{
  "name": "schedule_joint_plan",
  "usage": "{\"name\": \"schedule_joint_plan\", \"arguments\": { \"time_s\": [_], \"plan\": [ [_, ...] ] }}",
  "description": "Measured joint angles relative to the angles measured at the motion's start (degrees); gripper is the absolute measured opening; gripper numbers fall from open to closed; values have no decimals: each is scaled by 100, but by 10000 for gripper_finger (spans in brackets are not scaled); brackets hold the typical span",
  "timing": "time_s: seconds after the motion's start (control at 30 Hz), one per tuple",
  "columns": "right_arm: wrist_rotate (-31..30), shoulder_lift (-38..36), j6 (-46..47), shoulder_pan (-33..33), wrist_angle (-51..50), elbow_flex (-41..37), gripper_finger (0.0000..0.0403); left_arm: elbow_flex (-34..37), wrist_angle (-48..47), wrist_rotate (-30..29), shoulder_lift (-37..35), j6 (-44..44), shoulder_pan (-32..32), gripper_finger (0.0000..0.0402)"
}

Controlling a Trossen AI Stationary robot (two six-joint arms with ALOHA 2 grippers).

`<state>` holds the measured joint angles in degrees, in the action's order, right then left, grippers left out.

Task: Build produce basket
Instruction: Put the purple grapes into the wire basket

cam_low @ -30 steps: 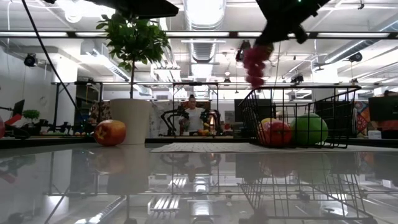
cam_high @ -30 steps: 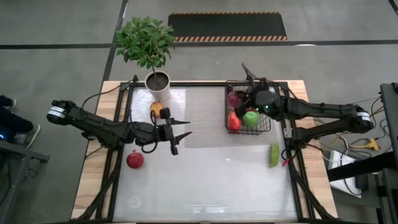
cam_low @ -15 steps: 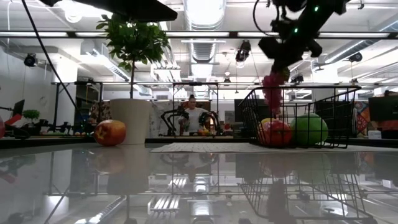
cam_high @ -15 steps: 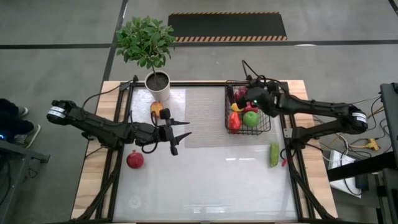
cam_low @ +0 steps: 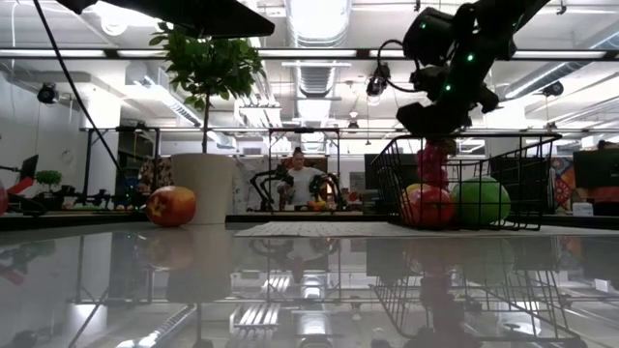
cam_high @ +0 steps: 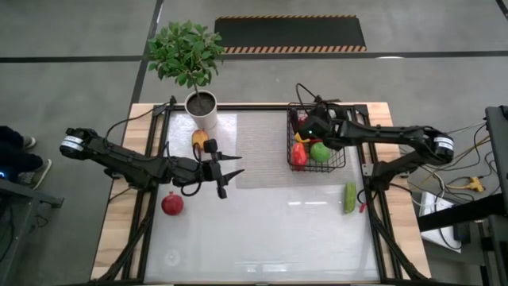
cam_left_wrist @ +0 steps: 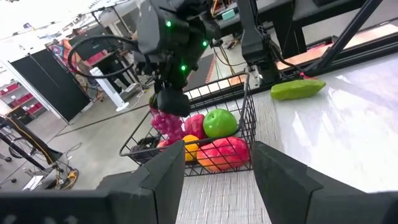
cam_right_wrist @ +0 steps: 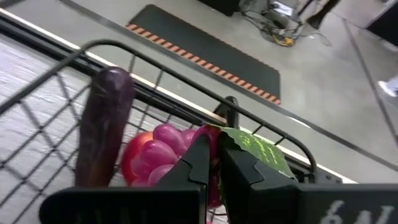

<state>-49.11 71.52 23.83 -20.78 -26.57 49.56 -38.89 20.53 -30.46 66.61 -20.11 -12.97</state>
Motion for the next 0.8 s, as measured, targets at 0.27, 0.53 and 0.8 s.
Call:
{"name": "schedule_joint_plan", "arguments": {
  "time_s": [0.27, 0.53, 0.8],
  "plan": [
    [-317, 288, 188, -28, -38, -3, 13, 0, 0, 0, 0, 12, 0, 169],
    [-361, 243, 333, -114, -359, -7, 13, 0, 0, -2, 0, 19, 0, 169],
    [-343, 187, 345, -177, -468, -9, 64, 0, -2, -2, 0, 19, 0, 169]
  ]
}}
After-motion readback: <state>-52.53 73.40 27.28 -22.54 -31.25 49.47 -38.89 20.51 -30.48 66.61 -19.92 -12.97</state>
